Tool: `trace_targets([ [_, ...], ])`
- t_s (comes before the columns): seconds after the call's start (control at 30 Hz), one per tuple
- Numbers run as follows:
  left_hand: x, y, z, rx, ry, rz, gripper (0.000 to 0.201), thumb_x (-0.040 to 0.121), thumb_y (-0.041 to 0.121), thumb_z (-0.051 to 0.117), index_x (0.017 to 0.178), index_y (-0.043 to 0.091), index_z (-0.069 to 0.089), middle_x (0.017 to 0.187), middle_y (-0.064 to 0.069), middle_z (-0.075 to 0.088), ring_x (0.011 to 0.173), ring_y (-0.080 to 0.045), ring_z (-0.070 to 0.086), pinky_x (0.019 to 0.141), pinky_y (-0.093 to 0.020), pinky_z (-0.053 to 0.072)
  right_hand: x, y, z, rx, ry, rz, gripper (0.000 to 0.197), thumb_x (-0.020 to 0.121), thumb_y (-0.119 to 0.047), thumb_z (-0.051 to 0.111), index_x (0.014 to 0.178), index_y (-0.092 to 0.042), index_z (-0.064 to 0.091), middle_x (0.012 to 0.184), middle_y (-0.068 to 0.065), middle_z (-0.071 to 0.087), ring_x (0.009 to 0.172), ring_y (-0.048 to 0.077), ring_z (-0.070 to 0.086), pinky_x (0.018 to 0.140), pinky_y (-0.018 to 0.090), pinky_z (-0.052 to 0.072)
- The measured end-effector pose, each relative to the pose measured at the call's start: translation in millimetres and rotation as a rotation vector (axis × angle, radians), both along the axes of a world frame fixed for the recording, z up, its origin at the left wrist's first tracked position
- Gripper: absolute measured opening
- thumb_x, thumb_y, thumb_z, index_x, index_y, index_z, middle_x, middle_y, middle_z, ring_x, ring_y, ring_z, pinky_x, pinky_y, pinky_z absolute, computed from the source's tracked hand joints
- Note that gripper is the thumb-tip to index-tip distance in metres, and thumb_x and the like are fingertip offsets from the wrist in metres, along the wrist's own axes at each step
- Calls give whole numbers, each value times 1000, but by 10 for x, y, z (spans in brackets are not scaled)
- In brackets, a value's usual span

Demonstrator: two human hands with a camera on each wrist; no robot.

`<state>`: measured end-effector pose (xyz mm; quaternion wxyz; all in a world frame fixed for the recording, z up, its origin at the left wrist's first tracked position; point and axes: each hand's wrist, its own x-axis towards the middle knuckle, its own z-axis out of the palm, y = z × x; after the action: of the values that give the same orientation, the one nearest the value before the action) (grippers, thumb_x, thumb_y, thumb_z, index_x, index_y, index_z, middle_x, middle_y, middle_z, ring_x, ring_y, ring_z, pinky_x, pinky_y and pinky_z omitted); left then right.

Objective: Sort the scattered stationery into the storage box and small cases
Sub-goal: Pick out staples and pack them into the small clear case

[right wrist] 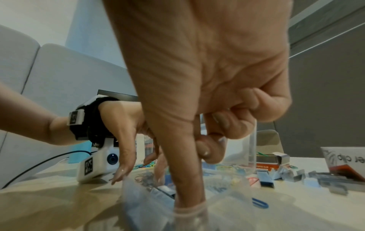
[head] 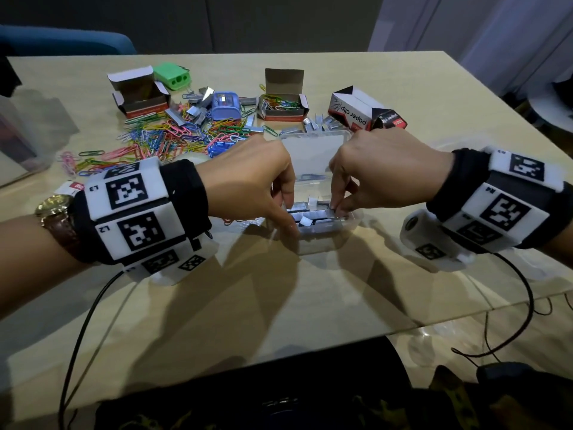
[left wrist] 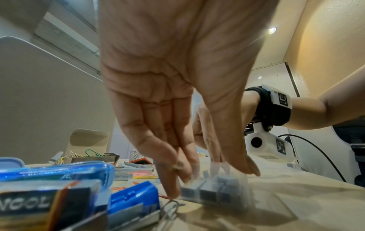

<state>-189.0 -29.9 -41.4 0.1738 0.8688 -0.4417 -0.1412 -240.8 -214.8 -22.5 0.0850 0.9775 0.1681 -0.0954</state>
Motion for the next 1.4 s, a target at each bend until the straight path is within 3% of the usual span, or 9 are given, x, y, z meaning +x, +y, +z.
trace_targets([
  [0.13,5,10,4,3,12,0,38,58,52,83,72,18,73,64,6,68,61,-6,64,66,-28,53,-7,-41,-7,28,15,-1,8,82,-42,74,90,-41,75,63,-17,50,61,4,41,53,25,32],
  [0.3,8,10,7,-5,2,-11,38,57,52,83,70,18,73,62,7,67,59,-6,63,61,-23,50,54,-86,64,102,-68,-18,14,78,-45,76,90,-40,73,70,-15,58,69,7,48,50,23,31],
  [0.43,9,14,15,-7,15,-18,40,57,53,83,71,17,73,62,6,67,58,-6,63,62,-23,51,92,-65,-11,34,-78,16,12,80,-44,75,92,-42,72,79,-13,62,75,9,49,49,23,24],
  [0.67,12,20,10,-12,26,-20,38,59,50,83,70,16,71,62,5,67,60,-9,64,64,-25,52,59,-33,-100,16,-117,40,6,86,-39,68,88,-39,74,75,-13,59,70,9,49,47,23,20],
  [0.87,18,17,7,-14,38,-17,36,59,50,84,71,18,72,62,6,67,58,-6,63,64,-27,52,72,-50,-55,-104,-169,39,6,84,-33,67,82,-35,72,76,-11,58,78,19,58,52,23,30],
  [1.0,23,18,11,-13,46,-12,34,61,48,84,71,18,72,60,8,66,56,-4,62,61,-25,52,41,-7,-66,-130,-200,77,10,86,-39,68,94,-38,72,75,-11,50,85,21,61,50,23,20],
  [1.17,36,29,9,-18,46,-12,34,60,47,85,70,17,73,59,8,67,55,-4,63,56,-19,49,67,-21,-93,-49,-160,139,22,90,-41,61,110,-47,68,77,-10,57,87,20,63,49,25,24],
  [1.3,33,24,8,-20,44,-13,34,59,47,86,69,17,73,59,8,67,55,-4,63,54,-15,46,61,-29,-99,-62,-161,140,17,90,-36,58,99,-40,72,71,-11,55,78,16,61,47,23,20],
  [1.4,35,20,13,-17,50,-11,35,58,49,86,69,18,73,59,8,68,56,-3,63,56,-18,49,75,-61,-54,9,-152,110,14,88,-35,59,93,-35,72,69,-12,60,69,13,51,50,22,28],
])
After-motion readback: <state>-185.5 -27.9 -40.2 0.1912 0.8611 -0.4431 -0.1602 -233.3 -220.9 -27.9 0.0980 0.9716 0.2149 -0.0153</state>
